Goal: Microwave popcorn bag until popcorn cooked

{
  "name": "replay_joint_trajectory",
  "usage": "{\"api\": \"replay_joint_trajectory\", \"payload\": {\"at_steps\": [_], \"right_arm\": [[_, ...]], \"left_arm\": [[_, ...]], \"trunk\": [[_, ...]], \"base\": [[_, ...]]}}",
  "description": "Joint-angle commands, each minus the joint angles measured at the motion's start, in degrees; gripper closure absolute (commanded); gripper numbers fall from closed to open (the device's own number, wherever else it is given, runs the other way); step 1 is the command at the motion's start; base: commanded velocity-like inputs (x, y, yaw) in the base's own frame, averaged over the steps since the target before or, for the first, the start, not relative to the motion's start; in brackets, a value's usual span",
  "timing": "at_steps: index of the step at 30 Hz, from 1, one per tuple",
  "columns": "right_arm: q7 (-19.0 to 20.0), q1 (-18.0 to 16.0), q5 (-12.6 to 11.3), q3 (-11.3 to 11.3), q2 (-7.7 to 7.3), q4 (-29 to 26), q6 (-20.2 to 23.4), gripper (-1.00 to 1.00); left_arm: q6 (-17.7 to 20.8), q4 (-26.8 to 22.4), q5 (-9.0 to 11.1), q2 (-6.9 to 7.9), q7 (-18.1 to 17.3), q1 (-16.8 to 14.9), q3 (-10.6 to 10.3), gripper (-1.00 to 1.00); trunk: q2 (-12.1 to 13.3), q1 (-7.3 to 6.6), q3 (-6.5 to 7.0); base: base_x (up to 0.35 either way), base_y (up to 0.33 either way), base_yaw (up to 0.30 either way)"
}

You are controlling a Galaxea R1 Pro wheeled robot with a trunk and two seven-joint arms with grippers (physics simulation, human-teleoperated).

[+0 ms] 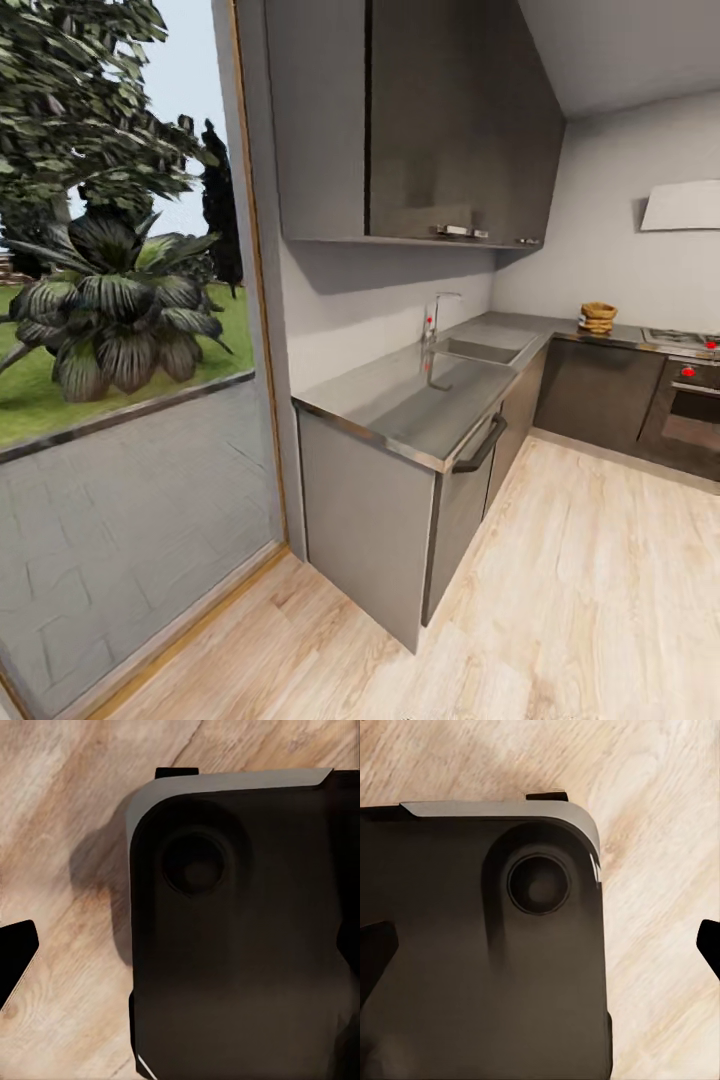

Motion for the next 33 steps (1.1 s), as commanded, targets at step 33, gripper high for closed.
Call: {"api": "replay_joint_trajectory", "payload": {"at_steps": [33], "right_arm": [[0.0,0.0,-0.3,-0.1,0.01,0.1,-0.4,-1.00]], "left_arm": [[-0.1,-0.1,0.3,-0.03,0.0,0.0,0.2,-1.00]], "trunk": [[0.0,0.00,-0.04]], "base": [[0.000,0.000,-0.296]]}}
